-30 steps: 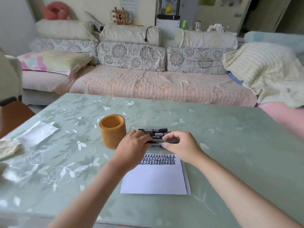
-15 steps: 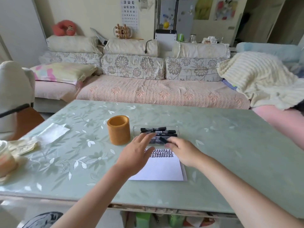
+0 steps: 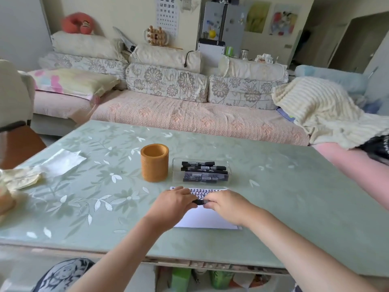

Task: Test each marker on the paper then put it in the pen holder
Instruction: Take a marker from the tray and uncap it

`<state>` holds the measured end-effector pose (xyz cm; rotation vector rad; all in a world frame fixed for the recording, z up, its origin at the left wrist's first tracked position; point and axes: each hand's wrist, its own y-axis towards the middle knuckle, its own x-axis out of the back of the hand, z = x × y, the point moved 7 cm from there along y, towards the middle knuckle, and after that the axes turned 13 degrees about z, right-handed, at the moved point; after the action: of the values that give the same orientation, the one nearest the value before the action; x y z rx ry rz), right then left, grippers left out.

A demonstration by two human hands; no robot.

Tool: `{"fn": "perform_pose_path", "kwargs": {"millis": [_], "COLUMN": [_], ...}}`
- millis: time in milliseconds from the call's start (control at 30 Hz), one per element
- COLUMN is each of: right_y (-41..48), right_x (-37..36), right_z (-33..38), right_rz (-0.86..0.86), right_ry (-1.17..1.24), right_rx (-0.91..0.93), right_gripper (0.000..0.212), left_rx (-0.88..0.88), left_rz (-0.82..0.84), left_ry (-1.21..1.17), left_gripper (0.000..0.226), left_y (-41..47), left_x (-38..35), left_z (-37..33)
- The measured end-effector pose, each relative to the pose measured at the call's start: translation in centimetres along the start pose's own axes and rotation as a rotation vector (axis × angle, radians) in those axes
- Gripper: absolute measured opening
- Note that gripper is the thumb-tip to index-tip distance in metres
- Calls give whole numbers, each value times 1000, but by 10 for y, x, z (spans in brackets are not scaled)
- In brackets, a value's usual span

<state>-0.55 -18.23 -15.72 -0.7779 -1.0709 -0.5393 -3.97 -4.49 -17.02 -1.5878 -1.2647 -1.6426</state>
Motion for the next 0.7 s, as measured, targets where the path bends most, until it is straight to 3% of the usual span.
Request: {"fn": "perform_pose_path", "kwargs": {"millis": [233, 367, 433, 533, 700], "right_y": [-2, 18, 20, 23, 44], "right_x": [1, -15, -14, -2, -2], "right_z": [12, -17, -34, -54, -60], "right_rz": [-317, -37, 12, -69, -172], "right_ry": [-409, -18, 105, 158, 313], "right_rx": [195, 24, -18, -9, 42], "right_gripper": [10, 23, 22, 25, 28], "left_rx": [47, 39, 102, 154, 86], "left_rz": [185, 122, 56, 11, 99], "left_ry": [-332, -252, -248, -266, -306], "left_gripper": [22, 18, 17, 20, 12], "left_y": [4, 6, 3, -4, -9], "left_x": [-16, -19, -10, -6, -32], "left_z": [14, 31, 48, 69, 60]}}
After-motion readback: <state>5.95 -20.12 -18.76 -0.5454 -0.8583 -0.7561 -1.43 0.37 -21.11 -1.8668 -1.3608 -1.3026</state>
